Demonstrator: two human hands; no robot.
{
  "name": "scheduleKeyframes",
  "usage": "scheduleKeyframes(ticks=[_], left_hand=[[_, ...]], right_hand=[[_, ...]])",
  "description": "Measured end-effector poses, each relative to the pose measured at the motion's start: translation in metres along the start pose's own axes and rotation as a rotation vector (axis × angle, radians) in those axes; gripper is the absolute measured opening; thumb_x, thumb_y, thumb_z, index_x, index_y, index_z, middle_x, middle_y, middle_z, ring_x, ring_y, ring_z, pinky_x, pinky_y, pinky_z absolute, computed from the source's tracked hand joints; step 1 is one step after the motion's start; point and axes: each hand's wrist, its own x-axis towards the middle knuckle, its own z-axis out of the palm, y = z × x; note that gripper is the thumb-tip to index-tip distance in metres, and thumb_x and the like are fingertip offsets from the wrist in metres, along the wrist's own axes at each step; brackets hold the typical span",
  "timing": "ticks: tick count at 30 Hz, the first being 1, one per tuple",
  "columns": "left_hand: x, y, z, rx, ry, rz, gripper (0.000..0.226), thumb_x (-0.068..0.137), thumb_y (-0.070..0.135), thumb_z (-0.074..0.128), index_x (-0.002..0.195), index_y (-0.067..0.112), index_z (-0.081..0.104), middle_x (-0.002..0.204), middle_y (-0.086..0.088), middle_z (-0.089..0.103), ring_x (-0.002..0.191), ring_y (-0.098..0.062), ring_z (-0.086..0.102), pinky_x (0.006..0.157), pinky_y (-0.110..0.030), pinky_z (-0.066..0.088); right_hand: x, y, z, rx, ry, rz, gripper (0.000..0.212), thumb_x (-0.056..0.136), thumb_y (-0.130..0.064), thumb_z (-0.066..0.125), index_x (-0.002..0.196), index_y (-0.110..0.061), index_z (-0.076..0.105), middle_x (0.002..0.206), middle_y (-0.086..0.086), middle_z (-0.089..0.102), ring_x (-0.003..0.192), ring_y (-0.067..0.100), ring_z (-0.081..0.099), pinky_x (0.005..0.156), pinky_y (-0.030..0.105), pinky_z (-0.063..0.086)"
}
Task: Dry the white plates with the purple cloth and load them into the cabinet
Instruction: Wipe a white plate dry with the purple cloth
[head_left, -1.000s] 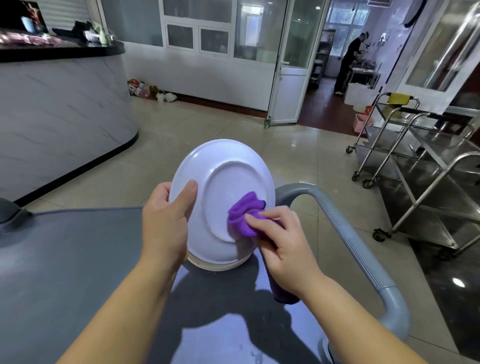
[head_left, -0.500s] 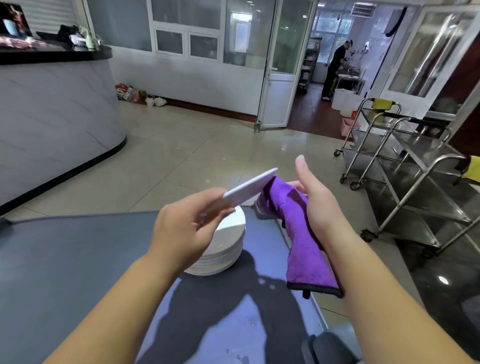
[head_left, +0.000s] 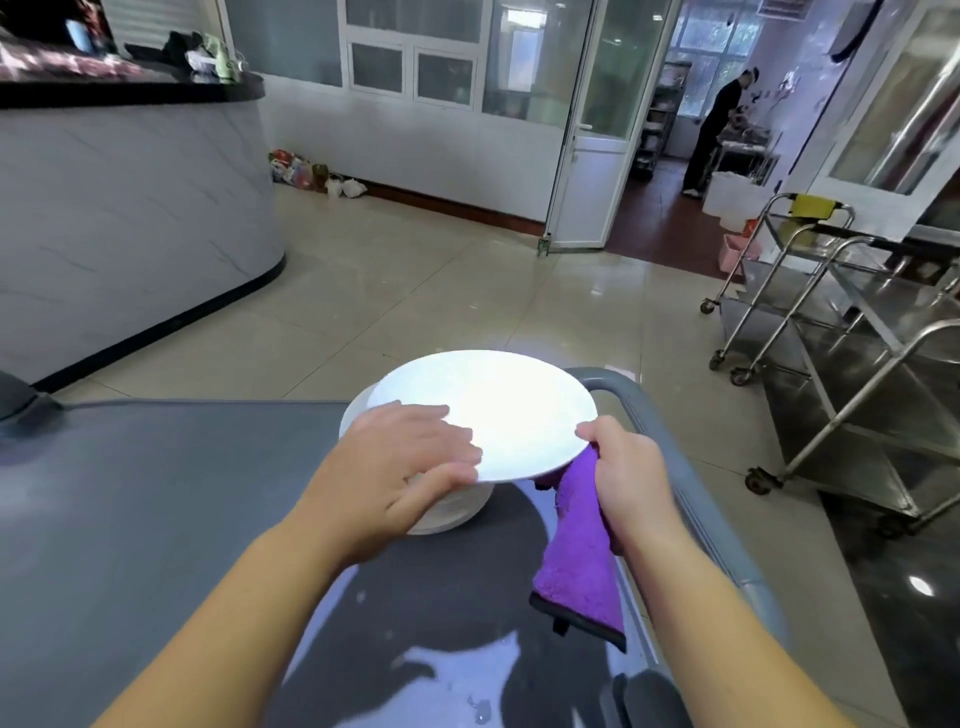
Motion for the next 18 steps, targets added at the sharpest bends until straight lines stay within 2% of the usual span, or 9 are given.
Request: scheduleKeyframes(ticks=[2,3,4,6,8,11,13,15,18], left_hand=[[-0.009,0.0,-0.001,-0.015,0.189,-0.247,0.048,0.092,0.06,0.037,0.102,0.028,0.072,0.116,0.015,0.066,0.129,-0.015,0.045,0.11,-0.039,0.03],[-0.014,0.001,-0.002,0.0,0.297,-0.362,0.042,0.087,0.059,0.043,0.104,0.031,0.069,0.117,0.015,0.063,0.13,-0.012,0.041,0.11,-0.028,0.025],[-0.017,0.002,-0.004,-0.039,0.37,-0.485,0.039,0.081,0.061,0.047,0.106,0.036,0.063,0.114,0.017,0.06,0.125,-0.004,0.04,0.106,-0.017,0.024],[-0.02,0.008,-0.013,-0.355,0.42,-0.73,0.04,0.073,0.061,0.058,0.108,0.041,0.054,0.105,0.013,0.063,0.101,0.009,0.052,0.089,-0.012,0.038],[-0.026,0.008,-0.02,-0.653,0.441,-0.911,0.04,0.083,0.039,0.07,0.117,0.031,0.05,0.092,-0.003,0.073,0.077,-0.004,0.066,0.069,-0.018,0.052],[-0.042,0.002,-0.03,-0.712,0.525,-1.074,0.035,0.089,0.015,0.066,0.121,0.013,0.05,0.082,-0.002,0.076,0.073,-0.023,0.07,0.073,-0.039,0.058],[-0.058,-0.004,-0.036,-0.748,0.58,-1.12,0.02,0.09,0.009,0.064,0.11,0.01,0.058,0.079,-0.004,0.076,0.07,-0.029,0.066,0.066,-0.039,0.057],[-0.076,-0.009,-0.044,-0.774,0.618,-1.167,0.012,0.092,0.007,0.06,0.101,0.014,0.063,0.08,-0.005,0.076,0.072,-0.029,0.066,0.07,-0.041,0.057],[-0.107,-0.024,-0.058,-0.812,0.724,-1.218,0.015,0.094,0.005,0.056,0.105,0.011,0.064,0.082,-0.005,0.074,0.06,-0.016,0.069,0.059,-0.031,0.057]], right_hand=[[-0.001,0.004,0.003,0.025,-0.001,-0.085,0.028,0.091,-0.007,0.049,0.066,0.006,0.045,0.068,0.01,0.039,0.053,0.011,0.035,0.045,0.024,0.027],[-0.002,0.005,0.005,0.023,-0.007,-0.13,0.029,0.091,-0.004,0.049,0.063,0.001,0.041,0.065,0.008,0.034,0.049,0.008,0.03,0.043,0.022,0.025],[-0.001,0.007,0.008,0.025,-0.016,-0.179,0.032,0.091,-0.001,0.048,0.061,-0.005,0.037,0.062,0.007,0.03,0.047,0.007,0.026,0.043,0.022,0.024],[-0.004,0.008,0.015,0.073,-0.068,-0.244,0.038,0.091,0.002,0.047,0.06,-0.011,0.031,0.057,0.0,0.026,0.049,0.007,0.024,0.046,0.022,0.023],[-0.006,0.008,0.024,0.102,-0.163,-0.285,0.047,0.09,0.006,0.044,0.05,-0.016,0.032,0.05,-0.011,0.028,0.047,0.005,0.025,0.045,0.017,0.024],[-0.011,0.009,0.042,0.072,-0.31,-0.308,0.06,0.09,0.004,0.045,0.039,-0.027,0.049,0.045,-0.018,0.038,0.047,0.002,0.032,0.047,0.015,0.029],[-0.011,0.014,0.055,0.006,-0.365,-0.358,0.047,0.09,-0.006,0.05,0.047,-0.026,0.053,0.05,-0.017,0.041,0.053,0.006,0.035,0.052,0.02,0.032],[-0.01,0.019,0.07,-0.079,-0.422,-0.386,0.033,0.089,-0.015,0.055,0.056,-0.023,0.054,0.055,-0.013,0.045,0.059,0.009,0.039,0.056,0.023,0.035],[-0.013,0.021,0.096,-0.168,-0.557,-0.381,0.028,0.093,-0.017,0.06,0.066,-0.025,0.062,0.058,-0.017,0.058,0.058,0.001,0.049,0.059,0.014,0.039]])
